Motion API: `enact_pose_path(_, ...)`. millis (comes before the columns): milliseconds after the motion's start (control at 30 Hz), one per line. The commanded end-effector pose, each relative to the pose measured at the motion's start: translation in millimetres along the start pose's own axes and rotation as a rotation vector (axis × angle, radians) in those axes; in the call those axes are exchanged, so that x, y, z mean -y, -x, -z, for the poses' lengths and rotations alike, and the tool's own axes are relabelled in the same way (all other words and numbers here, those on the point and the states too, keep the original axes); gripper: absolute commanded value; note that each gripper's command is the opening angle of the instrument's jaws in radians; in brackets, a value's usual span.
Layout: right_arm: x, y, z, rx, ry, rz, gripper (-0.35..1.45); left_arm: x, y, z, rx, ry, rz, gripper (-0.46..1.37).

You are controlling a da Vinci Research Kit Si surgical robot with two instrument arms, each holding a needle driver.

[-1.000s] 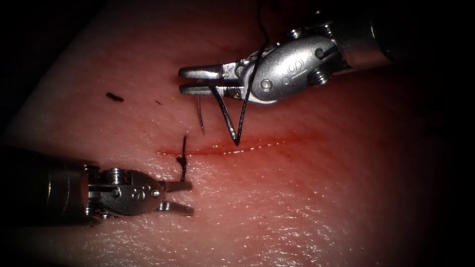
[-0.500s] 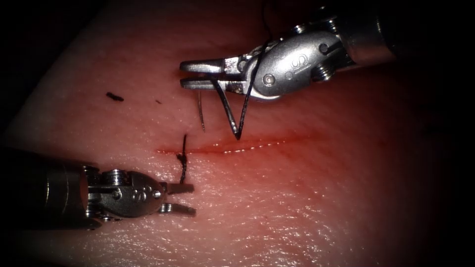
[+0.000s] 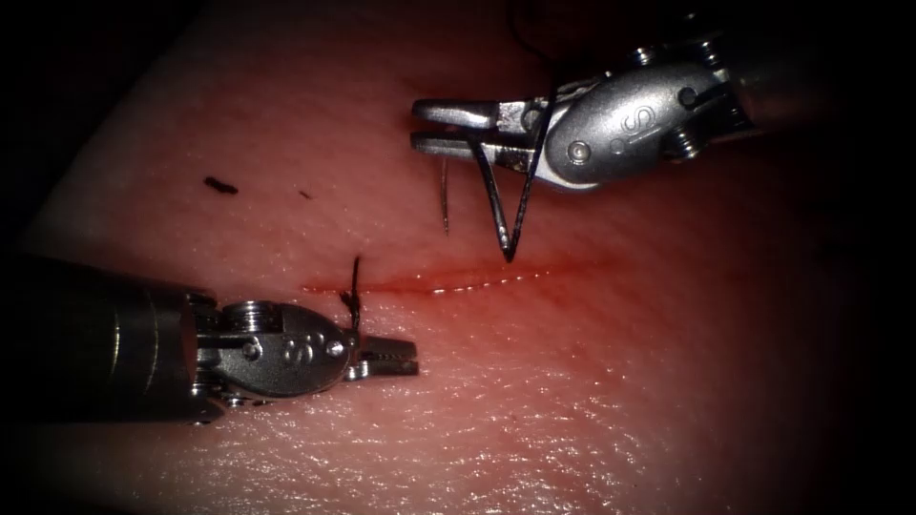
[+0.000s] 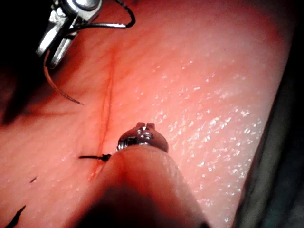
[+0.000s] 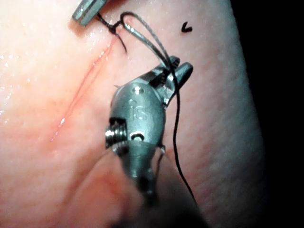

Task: Wound Closure
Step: Insert needle into flesh above wound

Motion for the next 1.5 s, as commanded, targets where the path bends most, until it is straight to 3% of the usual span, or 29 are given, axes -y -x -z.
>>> enact_pose_path(33,-0.2,0.1,0.2,0.005,0.027,-0.002,-0.35,0.1,-0.2,-0.3,-0.004,0.004,-0.001,-0.19)
enact_pose_path(333,0.7,0.5,-0.4,0.007,0.046,0.007,-0.35,1.0,-0.8,-1.4,-0.036,-0.006,-0.005,-0.19)
enact_pose_path(633,0.9,1.2,-1.5,0.014,0.058,0.013,-0.35,1.9,0.4,-1.9,-0.044,-0.007,0.0,-0.19)
enact_pose_path(1000,1.8,1.7,-1.6,0.012,0.06,0.018,-0.35,1.9,0.8,-3.2,-0.043,-0.018,0.001,-0.15)
enact_pose_path(1500,3.2,2.9,-1.6,0.011,0.064,-0.029,-0.35,1.1,0.9,-2.7,-0.043,-0.015,-0.002,-0.14)
